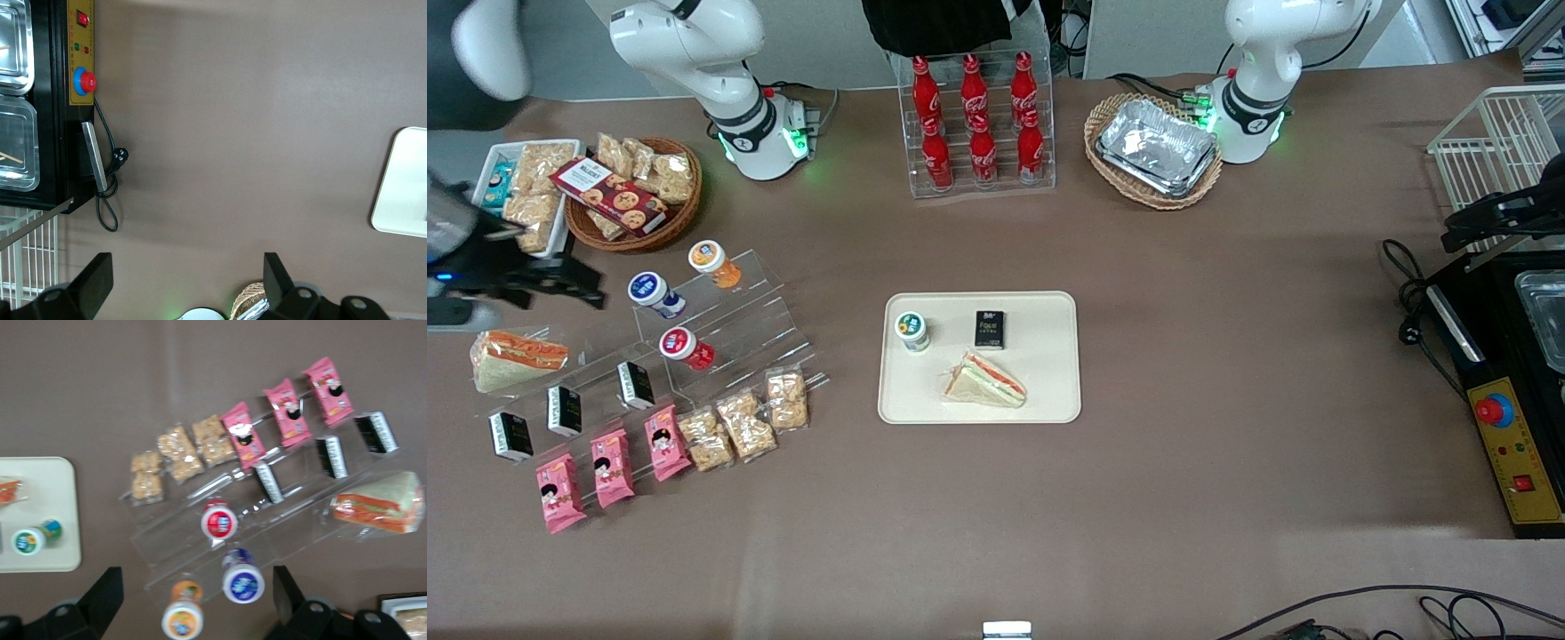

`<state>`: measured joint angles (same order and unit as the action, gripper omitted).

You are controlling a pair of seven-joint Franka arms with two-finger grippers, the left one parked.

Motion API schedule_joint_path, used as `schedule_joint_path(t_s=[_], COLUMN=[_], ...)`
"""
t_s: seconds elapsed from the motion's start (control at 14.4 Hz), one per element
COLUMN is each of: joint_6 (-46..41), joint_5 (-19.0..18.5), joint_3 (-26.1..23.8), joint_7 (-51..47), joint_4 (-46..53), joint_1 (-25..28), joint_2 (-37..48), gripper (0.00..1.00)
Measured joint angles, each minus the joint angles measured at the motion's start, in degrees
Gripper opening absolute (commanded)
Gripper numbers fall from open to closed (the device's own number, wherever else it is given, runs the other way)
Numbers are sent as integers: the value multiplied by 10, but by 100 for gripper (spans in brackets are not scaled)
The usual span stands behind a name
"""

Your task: Place green gum on tray

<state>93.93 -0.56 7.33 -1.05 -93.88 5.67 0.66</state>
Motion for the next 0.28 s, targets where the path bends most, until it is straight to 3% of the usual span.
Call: schedule_joint_path(t_s=[0.28], joint_6=[0], joint_5=[0], joint_3=[3], joint_7=[68], joint_4=[0], joint_1=[-45], joint_2=[-1], gripper=[100])
